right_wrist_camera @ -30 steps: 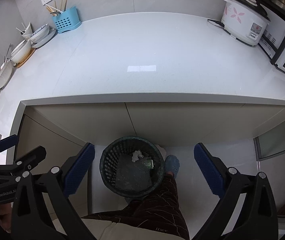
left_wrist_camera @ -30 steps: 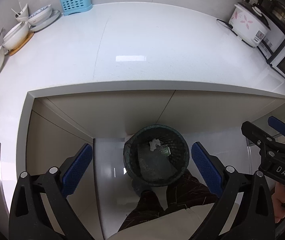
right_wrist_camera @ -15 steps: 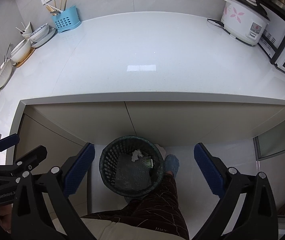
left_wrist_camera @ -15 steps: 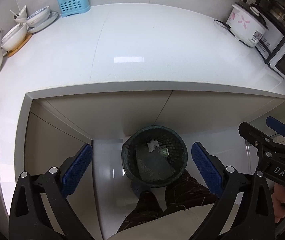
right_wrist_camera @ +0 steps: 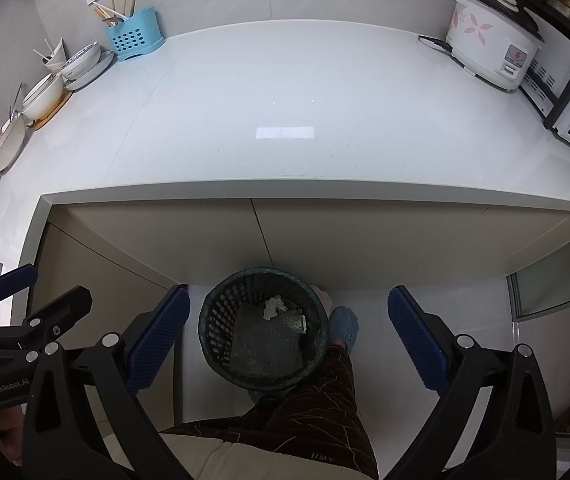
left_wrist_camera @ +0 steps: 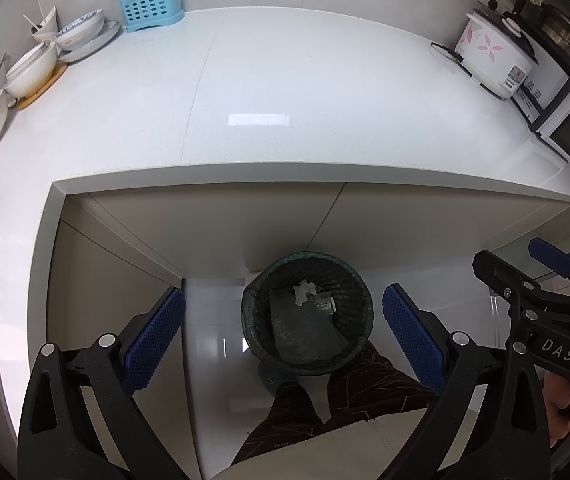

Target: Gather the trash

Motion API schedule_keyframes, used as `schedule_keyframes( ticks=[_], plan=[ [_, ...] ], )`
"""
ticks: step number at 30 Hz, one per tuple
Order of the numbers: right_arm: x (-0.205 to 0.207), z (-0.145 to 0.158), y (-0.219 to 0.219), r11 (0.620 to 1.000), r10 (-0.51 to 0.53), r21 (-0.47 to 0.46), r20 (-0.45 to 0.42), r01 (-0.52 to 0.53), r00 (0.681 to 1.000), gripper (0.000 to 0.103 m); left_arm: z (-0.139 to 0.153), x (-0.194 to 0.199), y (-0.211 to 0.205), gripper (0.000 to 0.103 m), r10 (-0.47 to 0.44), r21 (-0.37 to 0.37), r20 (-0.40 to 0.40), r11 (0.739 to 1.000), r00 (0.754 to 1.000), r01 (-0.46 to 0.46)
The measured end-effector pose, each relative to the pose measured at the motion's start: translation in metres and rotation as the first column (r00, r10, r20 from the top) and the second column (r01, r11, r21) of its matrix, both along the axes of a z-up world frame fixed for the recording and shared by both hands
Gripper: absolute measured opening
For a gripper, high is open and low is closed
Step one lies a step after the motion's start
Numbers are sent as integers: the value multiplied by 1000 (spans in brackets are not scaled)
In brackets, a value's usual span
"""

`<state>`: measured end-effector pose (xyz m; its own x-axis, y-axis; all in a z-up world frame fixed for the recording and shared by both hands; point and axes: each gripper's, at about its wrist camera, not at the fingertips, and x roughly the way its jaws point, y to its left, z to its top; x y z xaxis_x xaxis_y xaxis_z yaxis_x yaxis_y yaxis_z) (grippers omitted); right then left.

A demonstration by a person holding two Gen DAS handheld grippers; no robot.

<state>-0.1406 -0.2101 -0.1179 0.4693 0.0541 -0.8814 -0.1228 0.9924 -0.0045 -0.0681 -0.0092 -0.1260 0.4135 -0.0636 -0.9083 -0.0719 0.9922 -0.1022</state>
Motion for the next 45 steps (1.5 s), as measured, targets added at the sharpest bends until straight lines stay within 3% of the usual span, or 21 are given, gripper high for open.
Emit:
schedule_keyframes(
  ticks=[45],
  plan=[
    [-1, 1, -3, 998, 49, 31, -14, -49, 999, 95, 0, 1, -3, 97, 30, 19, -10, 999, 999, -30]
  ],
)
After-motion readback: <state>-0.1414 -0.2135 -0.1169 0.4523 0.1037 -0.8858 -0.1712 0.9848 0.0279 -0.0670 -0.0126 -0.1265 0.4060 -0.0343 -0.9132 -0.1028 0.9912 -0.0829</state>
